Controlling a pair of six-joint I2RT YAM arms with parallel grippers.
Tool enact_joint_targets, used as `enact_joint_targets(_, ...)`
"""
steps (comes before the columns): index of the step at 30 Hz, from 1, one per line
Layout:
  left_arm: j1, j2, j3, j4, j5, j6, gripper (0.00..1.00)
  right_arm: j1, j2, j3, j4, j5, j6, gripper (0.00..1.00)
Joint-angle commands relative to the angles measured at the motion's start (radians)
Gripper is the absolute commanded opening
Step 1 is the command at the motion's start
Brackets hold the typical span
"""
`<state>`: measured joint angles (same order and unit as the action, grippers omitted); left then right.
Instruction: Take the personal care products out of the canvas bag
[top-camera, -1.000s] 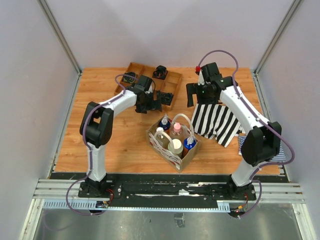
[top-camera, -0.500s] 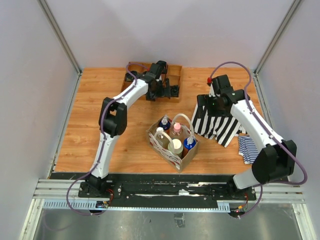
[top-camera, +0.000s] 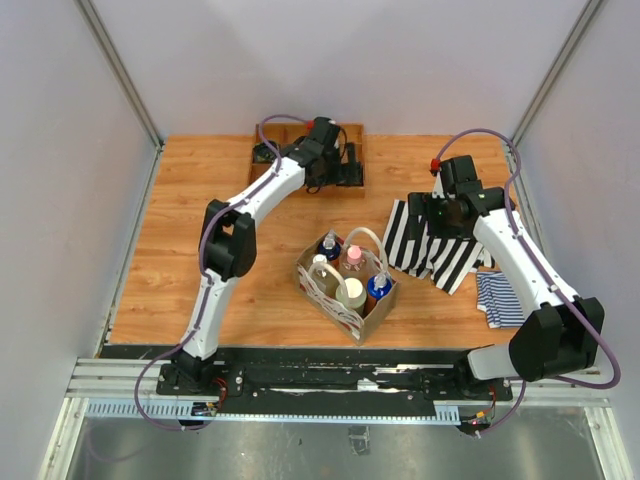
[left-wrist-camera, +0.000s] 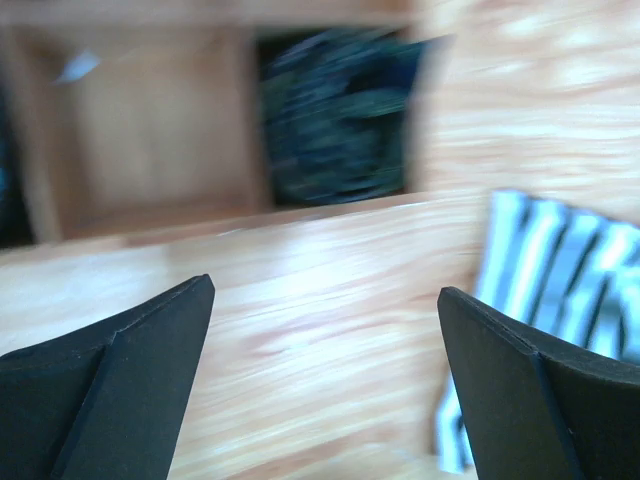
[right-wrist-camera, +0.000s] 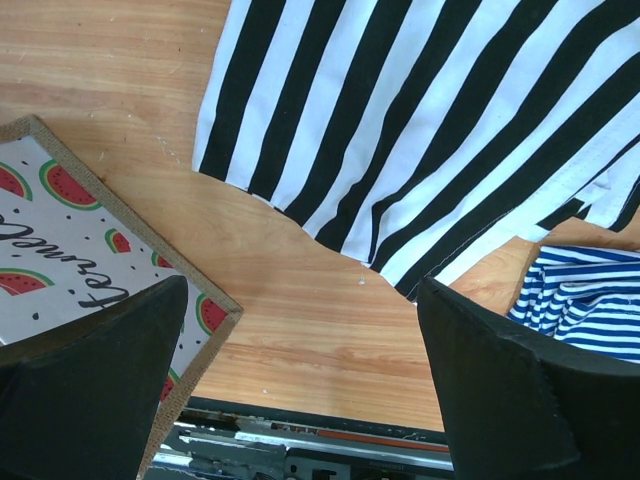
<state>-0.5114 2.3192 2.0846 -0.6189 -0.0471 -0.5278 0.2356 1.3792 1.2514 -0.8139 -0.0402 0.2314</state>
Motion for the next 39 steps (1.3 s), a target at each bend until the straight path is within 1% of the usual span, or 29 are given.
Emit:
enact_joint_targets(1,-0.060,0.032,0.236,0.088,0.130,0.034,1.00,-0.008,-0.001,0.001,-0.008,-0.001,0.003,0.98)
enact_joint_targets(2,-0.062,0.061,0.280,0.080,0.154,0.030,1.00,-0.007,0.001,0.004,-0.009,0.002,0.003,0.98)
enact_joint_targets(4,-0.064,0.104,0.304,0.128,0.218,0.025,1.00,-0.010,0.000,0.005,-0.008,0.015,0.005,0.98)
enact_joint_targets(7,-0.066,0.142,0.300,0.204,0.238,0.008,1.00,-0.013,0.005,0.014,-0.008,0.017,0.005,0.98)
enact_joint_targets(11,-0.064,0.232,0.365,0.244,0.251,0.000,1.00,-0.012,0.006,0.038,-0.012,0.010,0.009,0.98)
enact_joint_targets(14,-0.060,0.272,0.384,0.263,0.215,-0.007,1.00,-0.013,0.000,0.057,-0.024,0.016,0.004,0.99)
enact_joint_targets(17,-0.037,0.277,0.366,0.258,0.164,-0.011,1.00,-0.015,-0.011,0.057,-0.034,0.032,-0.003,0.98)
enact_joint_targets(22,0.000,0.202,0.229,0.291,0.060,-0.014,1.00,-0.025,-0.027,0.026,-0.032,0.043,-0.007,0.99)
enact_joint_targets(24,0.020,0.208,0.233,0.262,0.031,-0.018,1.00,-0.028,-0.027,0.024,-0.031,0.041,-0.005,0.99)
enact_joint_targets(28,0.094,0.294,0.295,0.154,0.058,-0.091,1.00,-0.029,-0.031,0.024,-0.031,0.036,-0.003,0.98)
enact_joint_targets(30,0.122,0.301,0.258,0.158,0.065,-0.123,1.00,-0.030,-0.033,0.025,-0.031,0.035,-0.004,0.98)
enact_joint_targets(33,0.145,0.290,0.200,0.168,0.032,-0.135,1.00,-0.032,-0.039,0.025,-0.031,0.039,-0.007,0.99)
enact_joint_targets(39,0.205,0.316,0.208,0.094,-0.005,-0.173,1.00,-0.036,-0.041,0.025,-0.033,0.039,-0.006,0.98)
